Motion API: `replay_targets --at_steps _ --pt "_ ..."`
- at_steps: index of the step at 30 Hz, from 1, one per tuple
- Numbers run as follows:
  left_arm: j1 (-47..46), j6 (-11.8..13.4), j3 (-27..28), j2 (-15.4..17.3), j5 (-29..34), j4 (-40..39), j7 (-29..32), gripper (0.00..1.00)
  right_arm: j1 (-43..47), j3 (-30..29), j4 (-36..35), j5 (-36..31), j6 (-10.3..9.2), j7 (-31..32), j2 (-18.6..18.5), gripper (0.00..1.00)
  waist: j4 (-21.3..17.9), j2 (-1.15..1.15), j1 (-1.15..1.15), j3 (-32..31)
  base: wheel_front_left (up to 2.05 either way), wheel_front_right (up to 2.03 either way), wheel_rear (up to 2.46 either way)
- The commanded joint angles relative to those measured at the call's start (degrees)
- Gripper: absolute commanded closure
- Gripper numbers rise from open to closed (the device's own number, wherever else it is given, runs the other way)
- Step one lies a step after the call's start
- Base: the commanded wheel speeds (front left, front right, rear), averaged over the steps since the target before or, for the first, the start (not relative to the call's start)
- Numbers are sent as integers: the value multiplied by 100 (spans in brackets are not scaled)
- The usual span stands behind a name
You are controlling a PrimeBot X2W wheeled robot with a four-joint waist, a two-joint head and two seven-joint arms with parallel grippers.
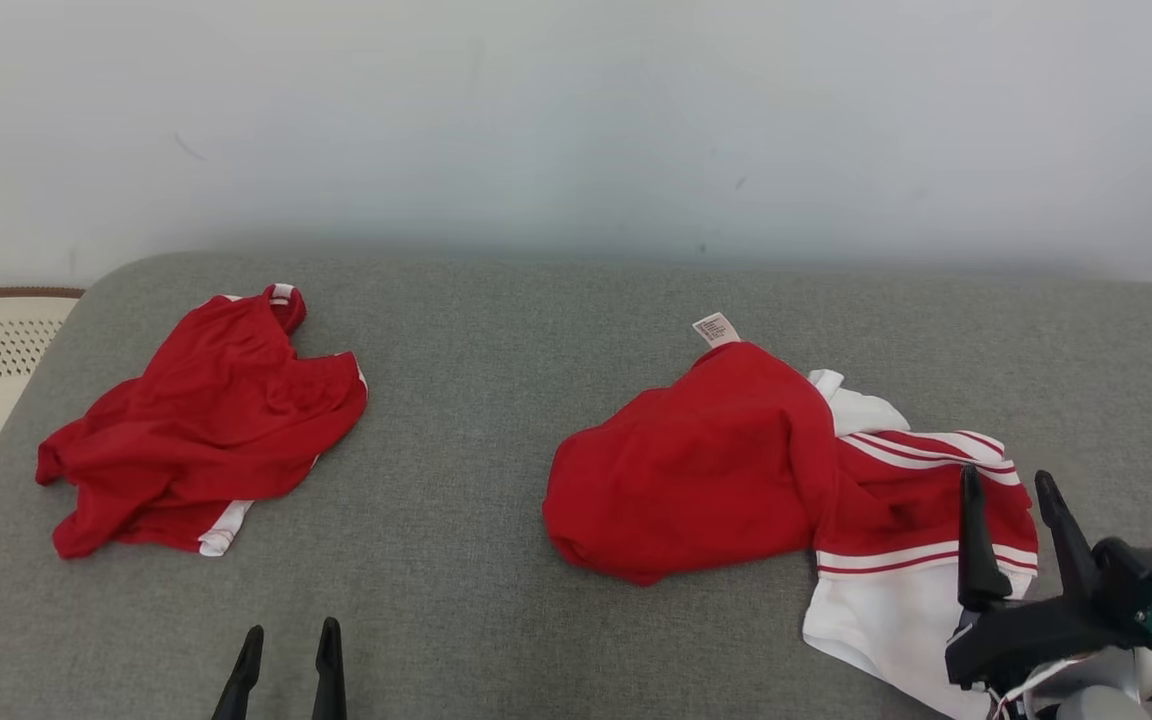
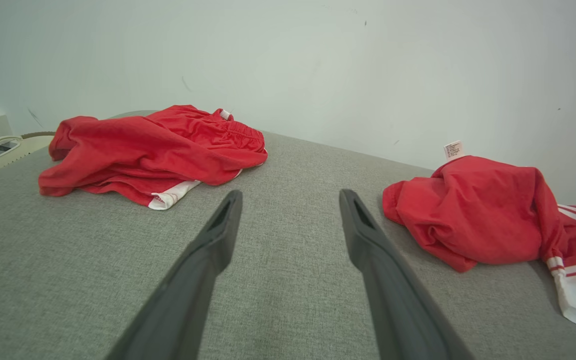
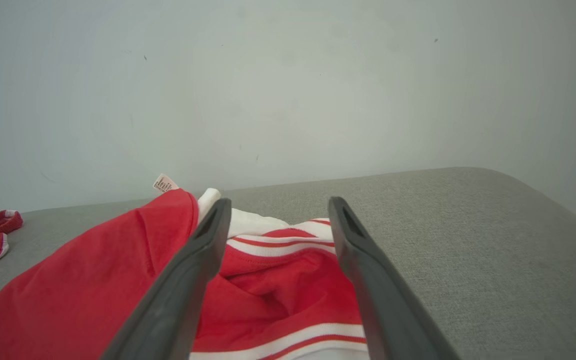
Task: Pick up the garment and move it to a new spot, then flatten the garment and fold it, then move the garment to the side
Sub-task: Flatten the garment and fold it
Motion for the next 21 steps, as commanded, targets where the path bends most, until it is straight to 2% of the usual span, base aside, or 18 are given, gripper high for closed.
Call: replay_targets --at_steps 1,11,21 --pt "46 -20 9 -1 23 -11 -21 0 132 -18 -112 -70 5 -5 39 0 -15 0 0 -2 0 0 0" --pt "-127 -36 -11 -4 63 6 -21 0 1250 31 -1271 -615 6 -6 496 0 -136 0 0 24 0 0 0" --pt "-422 -143 -33 70 35 66 19 0 1789 100 -1745 -617 6 85 674 0 -346 0 0 122 0 0 0"
